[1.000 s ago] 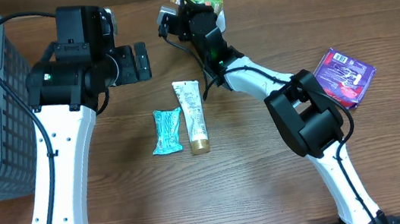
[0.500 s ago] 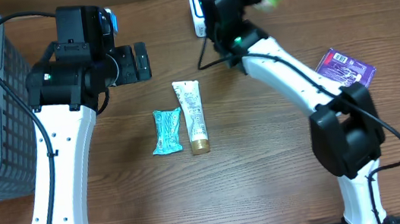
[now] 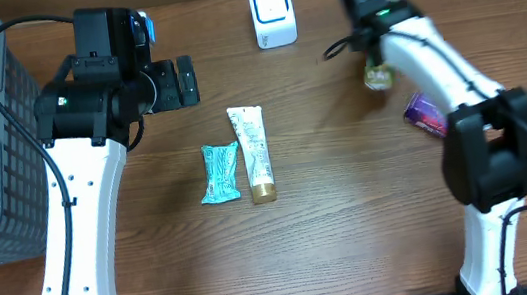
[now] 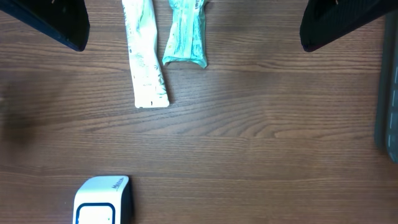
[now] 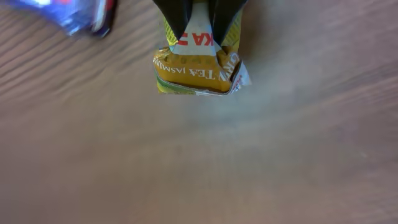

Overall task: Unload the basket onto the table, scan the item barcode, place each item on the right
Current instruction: 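Carry the pouch right and set it beside the purple pack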

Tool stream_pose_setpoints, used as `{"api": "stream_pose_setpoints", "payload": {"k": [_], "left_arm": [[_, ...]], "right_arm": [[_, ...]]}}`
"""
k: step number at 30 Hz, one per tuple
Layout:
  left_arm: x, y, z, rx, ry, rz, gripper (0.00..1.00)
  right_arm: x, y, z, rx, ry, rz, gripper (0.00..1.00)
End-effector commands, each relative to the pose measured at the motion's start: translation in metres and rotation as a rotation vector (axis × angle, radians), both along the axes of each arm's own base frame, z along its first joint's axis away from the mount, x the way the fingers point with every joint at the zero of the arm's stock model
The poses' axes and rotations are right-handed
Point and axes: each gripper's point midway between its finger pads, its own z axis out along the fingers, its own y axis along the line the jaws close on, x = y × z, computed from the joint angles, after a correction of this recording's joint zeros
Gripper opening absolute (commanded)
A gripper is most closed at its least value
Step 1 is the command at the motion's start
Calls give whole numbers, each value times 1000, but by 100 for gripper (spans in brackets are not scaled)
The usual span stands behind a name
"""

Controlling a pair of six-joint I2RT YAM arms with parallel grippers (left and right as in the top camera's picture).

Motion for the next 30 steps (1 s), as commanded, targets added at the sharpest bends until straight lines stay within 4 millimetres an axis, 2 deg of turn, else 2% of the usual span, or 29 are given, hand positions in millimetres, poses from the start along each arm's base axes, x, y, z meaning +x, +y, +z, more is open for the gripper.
{"api": "stream_pose_setpoints", "payload": {"k": [1,4,7,12,15,19,21,25,28,30], "left_arm": [[1,1,-3,19,7,-16,100],[1,1,-3,19,7,-15,100],[1,1,-4,19,9,-15,100],[1,0,-4,19,9,-16,100],[1,1,-4,19,9,-15,100],[1,0,-5,19,11,-16,100],[1,0,-5,19,11,-16,99],[2,0,-5,19,12,-16,100],[2,0,-5,20,12,-15,100],[2,0,-5,20,12,-15,100]], "right_arm": [[-8,-5,4,465,30,-187,4],[-20,-36,-12,591,73,-347,4],[-29,-63,-31,609,88,-431,4],[-52,-72,-59,611,164,-467,4],[-60,-79,-64,562,180,-485,4],[-64,-102,-64,482,162,-531,7],[-65,-114,-64,455,152,-555,15],[-65,-129,-57,463,130,-583,43],[-60,-131,-40,461,106,-536,62],[-54,-131,-17,452,70,-481,69]]}}
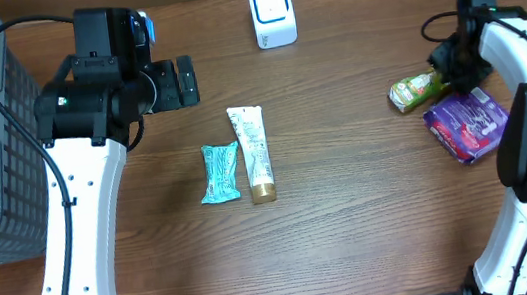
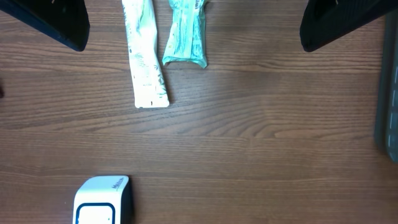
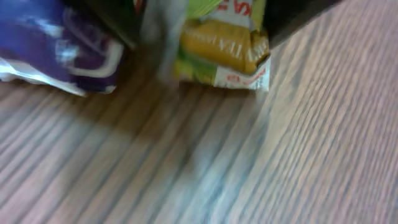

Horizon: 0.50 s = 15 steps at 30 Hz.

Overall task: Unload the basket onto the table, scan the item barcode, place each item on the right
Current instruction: 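Carry the pouch right and set it beside the purple pack, then move the right gripper to the white tube and grasp it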

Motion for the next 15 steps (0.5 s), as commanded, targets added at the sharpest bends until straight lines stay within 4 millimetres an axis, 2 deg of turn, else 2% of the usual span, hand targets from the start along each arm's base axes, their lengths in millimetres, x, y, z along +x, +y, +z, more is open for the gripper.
{"api": "stream_pose_setpoints", "payload": {"k": [1,4,6,8,9,10,12,15], "left_arm": [[2,0,-5,19,12,-16,100],[2,0,-5,20,12,-15,100],[2,0,-5,20,12,-15,100],[2,0,-5,19,12,-16,100],[2,0,-5,20,12,-15,100],[2,0,-5,20,12,-15,100],[2,0,-5,19,12,-16,100],[2,0,-5,20,12,-15,100]], "right_arm": [[18,-5,63,-57,-139,71,72],[24,9,108,-76,-228,168,88],[25,29,135,-56,-290,264,97],[21,53,153,-22,-328,347,99],[18,71,160,16,-341,398,99],[16,83,161,41,-345,434,99],[10,121,162,124,-351,558,99],[-3,174,152,199,-327,689,100]]}}
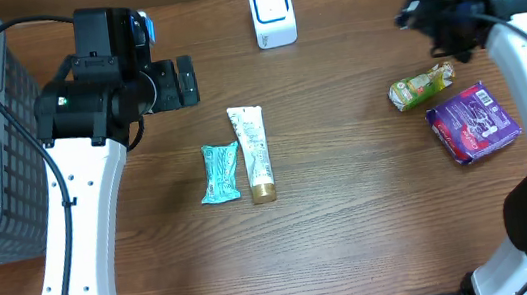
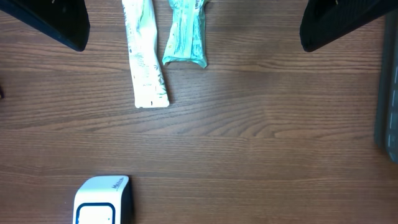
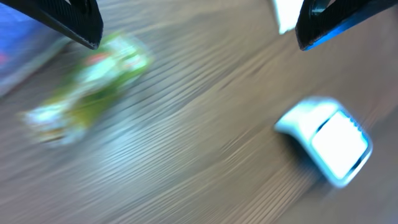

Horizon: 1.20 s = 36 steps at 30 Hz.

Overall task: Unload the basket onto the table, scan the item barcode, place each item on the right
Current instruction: 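Move the right gripper to the white tube and grasp it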

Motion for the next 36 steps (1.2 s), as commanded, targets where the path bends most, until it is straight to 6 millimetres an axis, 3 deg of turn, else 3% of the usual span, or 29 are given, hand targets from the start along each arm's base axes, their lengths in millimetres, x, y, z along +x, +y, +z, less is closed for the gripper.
{"api": "stream_pose_setpoints", "payload": {"k": [1,9,17,21,26,30,36], "left_arm": [[2,0,-5,20,12,-15,100],[2,0,-5,20,12,-15,100],[2,0,-5,19,12,-16,100],[2,0,-5,19,12,-16,100],[2,0,-5,19,12,-16,100],[2,0,-5,20,12,-15,100],[2,0,-5,20,12,-15,100]], "right_arm": [[-16,68,-14,75,37,224,100],[-60,173,-40,106,83,460,100],[-97,225,-86,197,237,520,95],[-113,244,-109,192,310,530,78],[-136,276,-111,182,308,612,64],[-146,295,-108,211,324,579,25],[-153,319,-111,234,318,556,10]]}}
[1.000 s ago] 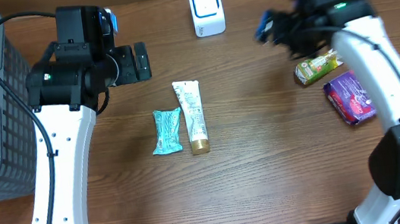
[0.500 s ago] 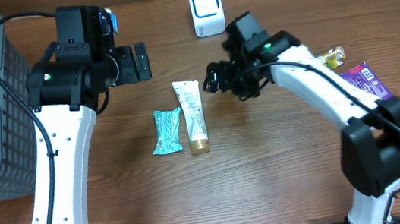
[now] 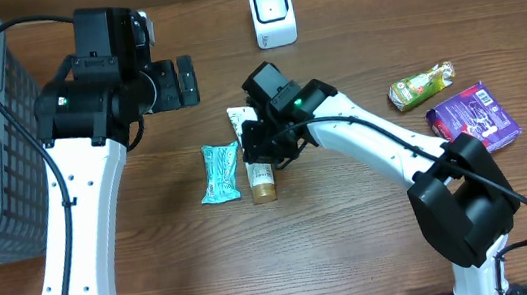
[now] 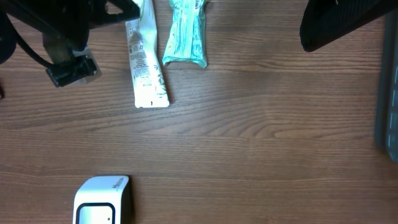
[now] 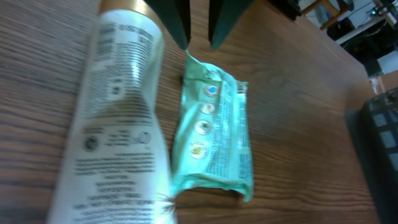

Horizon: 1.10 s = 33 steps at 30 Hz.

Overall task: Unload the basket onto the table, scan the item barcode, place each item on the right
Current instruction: 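Move the right gripper to the white tube and grasp it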

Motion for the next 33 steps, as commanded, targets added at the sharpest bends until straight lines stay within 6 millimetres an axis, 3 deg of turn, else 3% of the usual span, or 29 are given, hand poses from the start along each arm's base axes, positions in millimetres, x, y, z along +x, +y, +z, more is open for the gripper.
{"api": "stream_pose_setpoints", "payload": {"k": [1,7,13,20,25,30,33], "left_arm": [[2,0,-5,20,12,-15,100],[2,0,-5,20,12,-15,100],[2,0,-5,20,12,-15,99],[2,0,-5,20,12,-15,100],[2,0,-5,19,12,-16,100],[2,0,-5,20,12,-15,100],[2,0,-5,19,12,-16,100]], "right_arm": [[-7,10,-6,-7,43,-57,9],[-29,27,-39,-61,85,-24,6],[-35,10,-54,-177,88,-42,4],[-17,-33,-61,-265,112,-94,4],[4,-58,-58,-274,93,-81,11],[36,-114,-54,-388,61,-158,13],[58,-136,-53,-392,12,-161,26]]}}
